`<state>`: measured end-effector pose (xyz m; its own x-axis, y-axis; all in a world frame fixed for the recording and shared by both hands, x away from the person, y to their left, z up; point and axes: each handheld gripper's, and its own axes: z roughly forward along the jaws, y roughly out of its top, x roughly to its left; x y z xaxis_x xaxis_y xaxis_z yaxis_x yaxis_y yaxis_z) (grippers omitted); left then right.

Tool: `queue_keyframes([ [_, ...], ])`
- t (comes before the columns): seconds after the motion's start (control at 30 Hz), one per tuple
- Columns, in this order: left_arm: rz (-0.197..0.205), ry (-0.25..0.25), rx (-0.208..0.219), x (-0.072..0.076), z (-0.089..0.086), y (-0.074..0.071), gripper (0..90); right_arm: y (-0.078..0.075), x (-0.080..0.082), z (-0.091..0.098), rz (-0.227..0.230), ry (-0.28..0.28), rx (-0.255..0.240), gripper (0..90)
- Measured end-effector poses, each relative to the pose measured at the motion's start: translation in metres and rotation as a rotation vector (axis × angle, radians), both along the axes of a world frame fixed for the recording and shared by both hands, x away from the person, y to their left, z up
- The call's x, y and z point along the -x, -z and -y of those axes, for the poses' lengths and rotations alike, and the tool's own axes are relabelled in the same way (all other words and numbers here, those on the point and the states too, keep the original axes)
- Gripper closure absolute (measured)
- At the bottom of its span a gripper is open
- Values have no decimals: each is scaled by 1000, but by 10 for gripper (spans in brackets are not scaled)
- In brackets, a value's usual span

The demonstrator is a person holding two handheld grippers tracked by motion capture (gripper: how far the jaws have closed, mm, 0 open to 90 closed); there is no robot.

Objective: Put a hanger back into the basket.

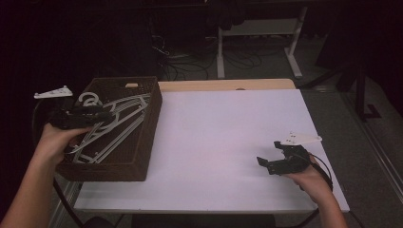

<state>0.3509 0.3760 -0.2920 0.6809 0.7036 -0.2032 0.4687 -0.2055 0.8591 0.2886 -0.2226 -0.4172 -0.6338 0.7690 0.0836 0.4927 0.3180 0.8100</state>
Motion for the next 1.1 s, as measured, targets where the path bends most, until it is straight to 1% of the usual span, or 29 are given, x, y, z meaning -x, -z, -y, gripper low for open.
queue_keyframes([
  [0.07,19,46,15,4,16,-1,271,-6,0,-1,5,-9,-7,96],
  [0.17,39,107,21,9,38,1,226,-16,-1,-4,10,-26,-18,89],
  [0.2,39,107,21,9,38,1,211,-16,-1,-4,10,-26,-18,89],
  [0.23,45,147,17,12,55,4,211,-20,-2,-5,11,-30,-21,86],
  [0.27,51,158,13,14,62,6,184,-28,-4,-7,18,-41,-23,78],
  [0.3,59,172,10,15,67,8,172,-31,-5,-8,20,-44,-25,74],
  [0.37,60,199,17,18,78,12,155,-37,-6,-10,26,-55,-32,60],
  [0.47,76,221,-4,22,90,18,126,-47,-9,-12,32,-74,-51,42],
  [0.63,83,243,3,26,100,29,27,-62,-12,-14,53,-85,-70,30],
  [0.67,77,248,-5,26,101,31,24,-64,-13,-14,60,-85,-76,30],
  [0.7,71,249,-22,26,101,32,6,-66,-14,-14,64,-88,-84,30],
  [0.77,79,242,-31,27,101,34,0,-68,-15,-15,69,-90,-86,30],
  [0.93,68,251,-17,26,99,36,0,-66,-17,-17,68,-96,-75,30],
  [1.1,63,251,-14,26,100,38,0,-66,-17,-18,70,-102,-76,30],
])
